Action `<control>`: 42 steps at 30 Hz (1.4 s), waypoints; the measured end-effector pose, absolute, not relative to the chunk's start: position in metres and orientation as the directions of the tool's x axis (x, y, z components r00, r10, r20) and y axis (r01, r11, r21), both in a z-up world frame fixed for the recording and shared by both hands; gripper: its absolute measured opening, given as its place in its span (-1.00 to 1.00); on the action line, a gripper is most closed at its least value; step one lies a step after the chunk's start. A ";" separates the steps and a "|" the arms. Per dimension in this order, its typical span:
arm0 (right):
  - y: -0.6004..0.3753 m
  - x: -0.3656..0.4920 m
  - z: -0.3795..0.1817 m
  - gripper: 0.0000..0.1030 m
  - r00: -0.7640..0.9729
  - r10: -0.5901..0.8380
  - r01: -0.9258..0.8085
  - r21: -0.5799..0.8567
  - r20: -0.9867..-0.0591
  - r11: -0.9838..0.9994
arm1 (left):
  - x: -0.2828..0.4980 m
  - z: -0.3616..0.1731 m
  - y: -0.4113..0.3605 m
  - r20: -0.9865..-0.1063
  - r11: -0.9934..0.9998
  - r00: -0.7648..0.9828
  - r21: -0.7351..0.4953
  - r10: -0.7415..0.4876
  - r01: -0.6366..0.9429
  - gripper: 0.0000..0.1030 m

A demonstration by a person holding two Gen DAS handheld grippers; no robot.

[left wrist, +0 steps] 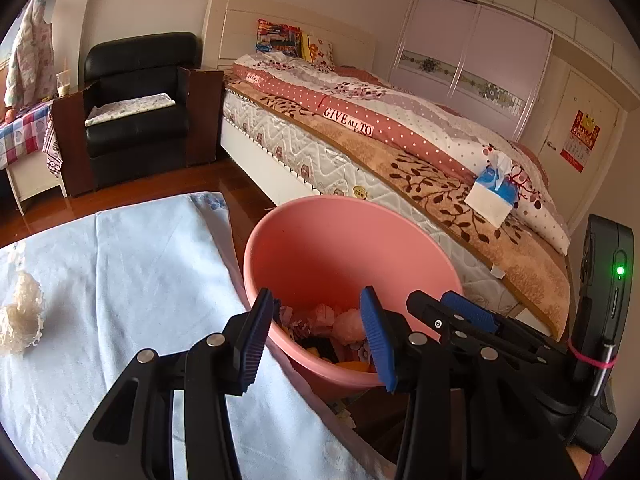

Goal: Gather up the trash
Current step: 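Move both grippers back over the table toward the red net and bubble wrap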

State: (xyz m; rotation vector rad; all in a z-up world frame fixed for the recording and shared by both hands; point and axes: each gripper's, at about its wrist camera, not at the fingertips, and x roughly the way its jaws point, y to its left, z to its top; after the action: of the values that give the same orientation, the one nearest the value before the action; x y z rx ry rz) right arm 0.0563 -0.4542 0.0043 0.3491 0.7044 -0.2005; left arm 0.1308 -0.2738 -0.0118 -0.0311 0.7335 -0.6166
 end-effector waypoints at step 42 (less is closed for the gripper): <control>-0.358 0.047 0.034 -0.12 0.771 0.040 0.127 0.214 -0.636 0.968 | 0.110 0.009 -0.141 -0.605 0.919 0.692 -0.221 -0.393 0.327 -0.13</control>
State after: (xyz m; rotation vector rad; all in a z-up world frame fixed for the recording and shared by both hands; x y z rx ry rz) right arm 0.0468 -0.3580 0.0344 0.2525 0.6911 -0.0478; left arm 0.1099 -0.1411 0.0085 -0.0989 0.6982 -0.4030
